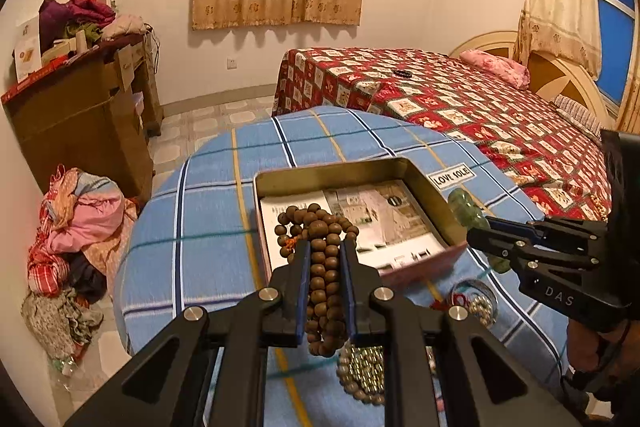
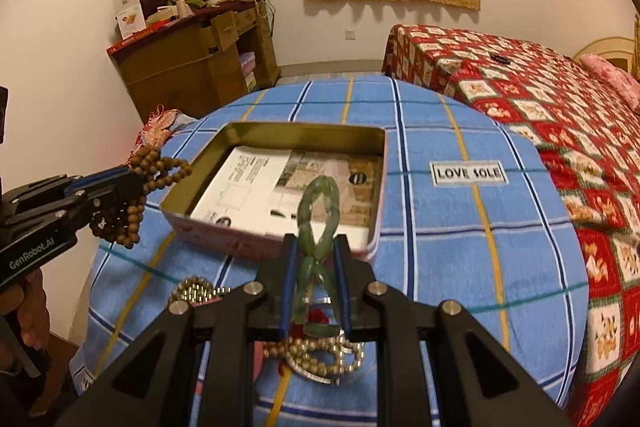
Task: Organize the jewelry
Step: 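Release the bead bracelet into the tin with left gripper while right gripper drops the bangle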
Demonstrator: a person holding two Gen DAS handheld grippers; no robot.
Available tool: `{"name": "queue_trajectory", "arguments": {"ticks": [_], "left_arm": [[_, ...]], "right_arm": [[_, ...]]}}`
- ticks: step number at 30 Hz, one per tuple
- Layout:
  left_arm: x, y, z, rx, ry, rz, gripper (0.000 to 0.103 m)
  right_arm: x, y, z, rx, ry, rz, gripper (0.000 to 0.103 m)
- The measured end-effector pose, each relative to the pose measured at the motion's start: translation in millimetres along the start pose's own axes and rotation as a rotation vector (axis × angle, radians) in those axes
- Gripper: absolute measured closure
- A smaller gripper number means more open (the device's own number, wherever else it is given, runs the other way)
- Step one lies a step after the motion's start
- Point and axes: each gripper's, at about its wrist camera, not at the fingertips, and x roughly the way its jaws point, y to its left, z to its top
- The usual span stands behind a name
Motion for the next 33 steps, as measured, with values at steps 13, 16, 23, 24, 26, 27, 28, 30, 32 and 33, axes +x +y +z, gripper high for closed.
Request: {"name": "queue_trajectory", "arguments": {"ticks": [13, 16, 23, 24, 26, 27, 28, 30, 32, 33], "left_arm": [[33, 6, 23, 0.018, 0.016, 0.015, 0.089], [45, 11, 27, 0.012, 0.033, 0.02, 0.089], [63, 16, 32, 0.013, 0.049, 0.037, 0.089], [65, 16, 33, 0.012, 0.051, 0.039, 0.089], [69, 16, 33, 0.009, 0.057, 0.041, 0.089], [70, 16, 32, 0.009, 0.058, 0.042, 0.089], [72, 17, 32, 0.009, 0.061, 0.046, 0.089], [75, 18, 33, 0.008, 0.063, 0.053, 0.088], [77, 20, 33, 0.002, 0.063, 0.058, 0.088], [78, 21, 33, -0.002, 0.062, 0.058, 0.088]], "right_arm": [[25, -3, 35, -0.038, -0.005, -0.017, 0.083], [37, -4, 37, -0.039, 0.009, -0.025, 0.083], [55, -4, 41, -0.049, 0.04, -0.048, 0.083], [57, -4, 42, -0.05, 0.044, -0.051, 0.083], [62, -5, 43, -0.052, 0.051, -0.059, 0.083], [64, -5, 43, -0.052, 0.054, -0.062, 0.083], [66, -6, 44, -0.052, 0.057, -0.063, 0.083], [69, -5, 45, -0.052, 0.061, -0.071, 0.083], [72, -5, 45, -0.054, 0.064, -0.073, 0.083], [73, -4, 46, -0.058, 0.065, -0.074, 0.083]]}}
